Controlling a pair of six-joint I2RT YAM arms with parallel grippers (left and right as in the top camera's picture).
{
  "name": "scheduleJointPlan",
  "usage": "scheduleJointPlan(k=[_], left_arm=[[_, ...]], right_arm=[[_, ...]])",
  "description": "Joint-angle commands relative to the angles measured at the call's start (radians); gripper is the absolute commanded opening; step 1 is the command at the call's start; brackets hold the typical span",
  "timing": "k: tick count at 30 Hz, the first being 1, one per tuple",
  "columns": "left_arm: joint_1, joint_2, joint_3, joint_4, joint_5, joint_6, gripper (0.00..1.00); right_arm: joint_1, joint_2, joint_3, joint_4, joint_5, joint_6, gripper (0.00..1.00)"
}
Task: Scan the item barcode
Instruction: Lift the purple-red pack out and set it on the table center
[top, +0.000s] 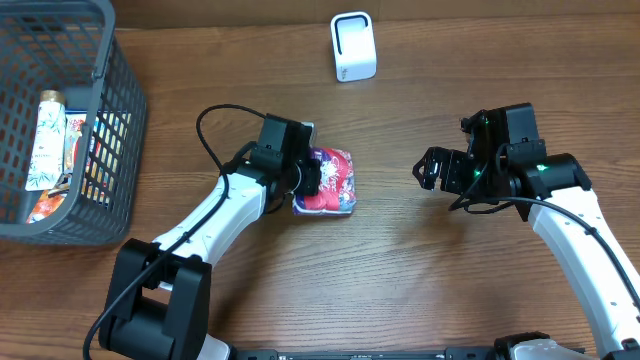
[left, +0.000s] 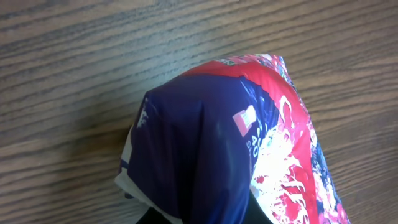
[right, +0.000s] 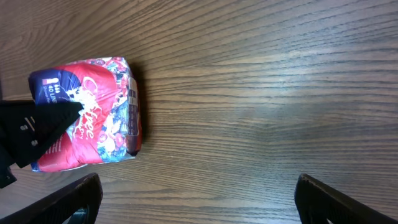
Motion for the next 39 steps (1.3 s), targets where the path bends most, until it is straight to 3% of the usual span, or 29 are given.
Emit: scheduleJointPlan(k=[1,5,11,15,22,25,28,32,35,39], left_arm=[[-0.013,0.006,-0.005,0.008,-0.004,-0.014,0.04],[-0.013,0.012,-0.005,0.006,-0.062,-0.013,0.07],[-0.012,0.004,0.004,0.005,-0.060,-0.013,0.50],[-0.012,-0.035,0.042,-0.027,-0.053,-0.013,0.71],[-0.009,-0.144,0.209,-0.180,-0.054,0.005,0.98],[0.024,-0.192,0.404,-0.366,-0.120,0.017,1.00],[0.141,-0.209,0.671,-0.549,-0.187,0.016,1.00],[0.424,-0.205,1.003,-0.718,-0.179,-0.034,1.00],[0.660,-0.203,1.133,-0.780,-0.154,-0.036,1.00],[0.933,-0.201,1.162,-0.805,-0.116,0.000,1.00]], right_arm=[[0.003,-0.010,0.016,0.006,0.008,-0.004,1.00],[0.004,-0.010,0.016,0.005,0.008,-0.004,1.00],[0.003,-0.010,0.016,0.006,0.008,-0.004,1.00],[0.004,-0.010,0.016,0.006,0.008,-0.004,1.00],[0.003,-0.010,0.016,0.005,0.008,-0.004,1.00],[0.003,-0.010,0.016,-0.001,0.008,-0.004,1.00],[0.003,-0.010,0.016,-0.011,0.008,-0.007,1.00],[0.004,-0.010,0.016,-0.013,0.008,-0.007,1.00],[0.004,-0.010,0.016,-0.015,0.009,-0.009,1.00],[0.004,-0.010,0.016,-0.027,0.023,-0.034,1.00]])
